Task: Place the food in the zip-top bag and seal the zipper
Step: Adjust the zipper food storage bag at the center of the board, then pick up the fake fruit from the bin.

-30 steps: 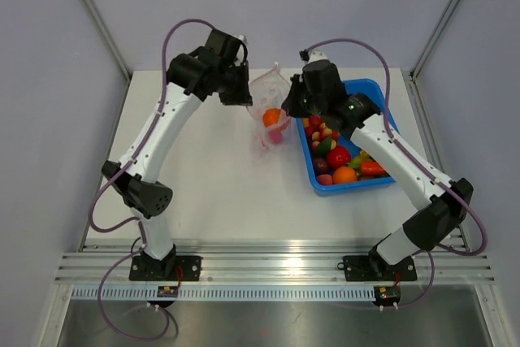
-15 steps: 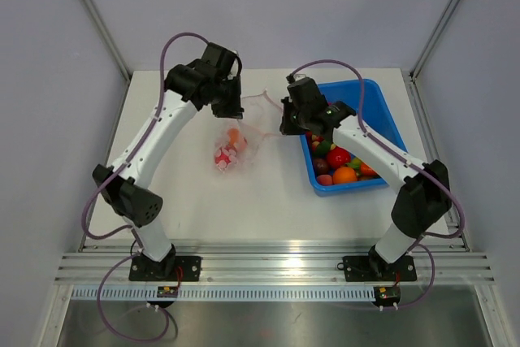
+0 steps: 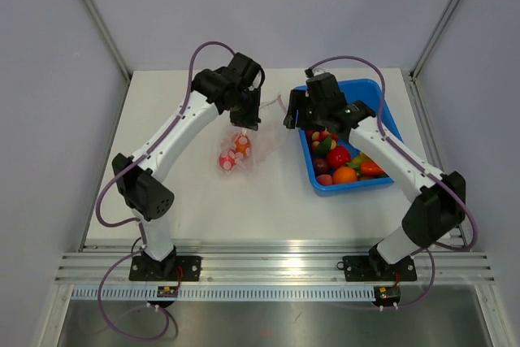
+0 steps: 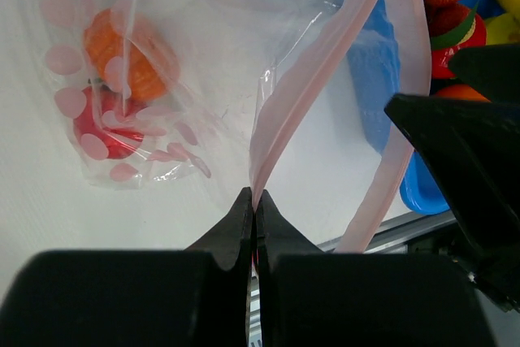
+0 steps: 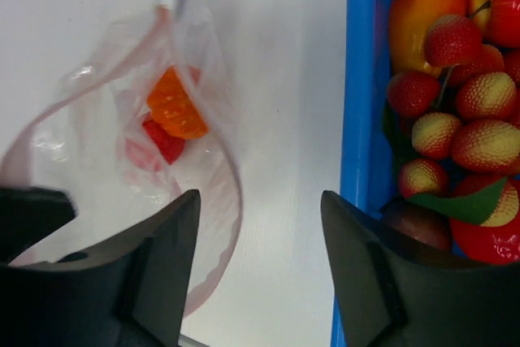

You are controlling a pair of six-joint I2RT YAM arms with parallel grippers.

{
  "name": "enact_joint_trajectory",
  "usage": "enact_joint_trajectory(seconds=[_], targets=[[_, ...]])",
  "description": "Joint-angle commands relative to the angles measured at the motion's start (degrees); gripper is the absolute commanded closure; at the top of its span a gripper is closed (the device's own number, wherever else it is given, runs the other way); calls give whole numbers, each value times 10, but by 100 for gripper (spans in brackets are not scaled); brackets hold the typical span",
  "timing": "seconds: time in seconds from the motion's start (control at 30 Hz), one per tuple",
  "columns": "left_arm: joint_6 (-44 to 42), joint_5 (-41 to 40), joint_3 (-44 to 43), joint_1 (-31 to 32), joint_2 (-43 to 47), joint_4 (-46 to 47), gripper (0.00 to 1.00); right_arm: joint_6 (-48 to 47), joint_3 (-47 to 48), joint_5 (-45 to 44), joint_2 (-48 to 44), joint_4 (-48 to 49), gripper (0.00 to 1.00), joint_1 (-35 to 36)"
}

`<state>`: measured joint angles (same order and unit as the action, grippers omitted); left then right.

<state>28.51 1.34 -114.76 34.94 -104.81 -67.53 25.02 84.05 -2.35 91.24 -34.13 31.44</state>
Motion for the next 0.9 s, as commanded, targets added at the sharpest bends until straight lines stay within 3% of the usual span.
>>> enact_joint_trajectory(seconds=[0.0, 0.17, 0.27, 0.4, 0.6, 0.87], targets=[[2, 3, -29, 9, -23, 15, 100, 8, -45, 7, -98, 56, 29, -2], [1, -3, -42, 14, -36, 8, 100, 15, -118, -58, -205, 73, 26, -23], [1, -8, -42, 14, -35, 9, 100, 29, -170, -43, -228, 71, 25, -68], [1, -7, -42, 14, -34, 9, 100, 36, -212, -22, -197, 53, 24, -132], [1, -7, -44, 14, -33, 9, 100, 27, -214, 3, -109, 65, 24, -135], [0, -7, -49, 14, -35, 4, 100, 44, -181, -11, -20, 71, 35, -135]])
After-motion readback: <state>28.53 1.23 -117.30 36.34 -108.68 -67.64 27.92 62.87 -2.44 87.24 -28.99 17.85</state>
